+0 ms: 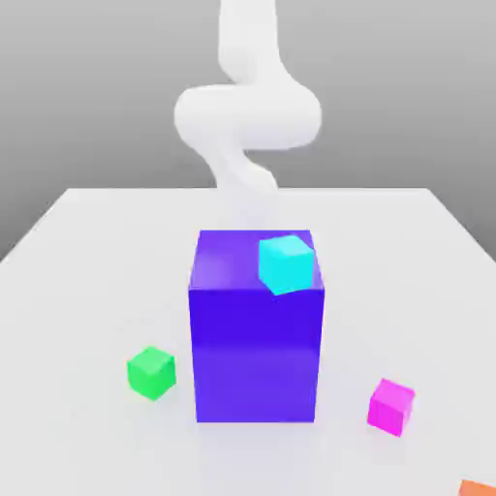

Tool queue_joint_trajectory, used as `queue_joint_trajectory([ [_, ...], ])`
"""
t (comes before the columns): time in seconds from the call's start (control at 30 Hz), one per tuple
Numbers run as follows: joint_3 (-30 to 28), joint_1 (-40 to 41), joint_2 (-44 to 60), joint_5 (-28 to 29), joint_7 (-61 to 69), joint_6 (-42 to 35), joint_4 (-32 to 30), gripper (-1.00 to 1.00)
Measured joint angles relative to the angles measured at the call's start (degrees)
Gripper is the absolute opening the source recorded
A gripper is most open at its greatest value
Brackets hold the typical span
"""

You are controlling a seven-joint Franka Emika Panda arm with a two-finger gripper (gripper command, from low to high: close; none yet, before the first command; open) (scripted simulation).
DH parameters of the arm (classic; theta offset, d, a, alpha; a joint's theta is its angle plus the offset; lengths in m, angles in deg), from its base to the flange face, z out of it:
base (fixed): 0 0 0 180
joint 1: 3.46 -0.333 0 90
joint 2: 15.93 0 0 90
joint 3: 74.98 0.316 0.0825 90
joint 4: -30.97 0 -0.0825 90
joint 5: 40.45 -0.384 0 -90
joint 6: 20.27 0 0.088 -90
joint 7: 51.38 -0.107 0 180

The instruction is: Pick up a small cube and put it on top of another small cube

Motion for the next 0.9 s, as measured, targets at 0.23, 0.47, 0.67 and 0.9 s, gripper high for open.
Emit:
queue_joint_trajectory([
  [0.23, 0.31, -7.5, 14.93, -2.44, 9.78, 7.81, -5.53, 0.0],
  [0.47, 2.52, -13.3, 29.47, -3.73, 18.54, 15.44, -10.94, 0.0],
  [0.67, 5.11, -18.03, 41.89, -1.16, 23.4, 22.09, -15.61, 0.0],
  [0.9, 3.33, -21.27, 56.39, 4.64, 23.03, 31.82, -16.79, 0.0],
])
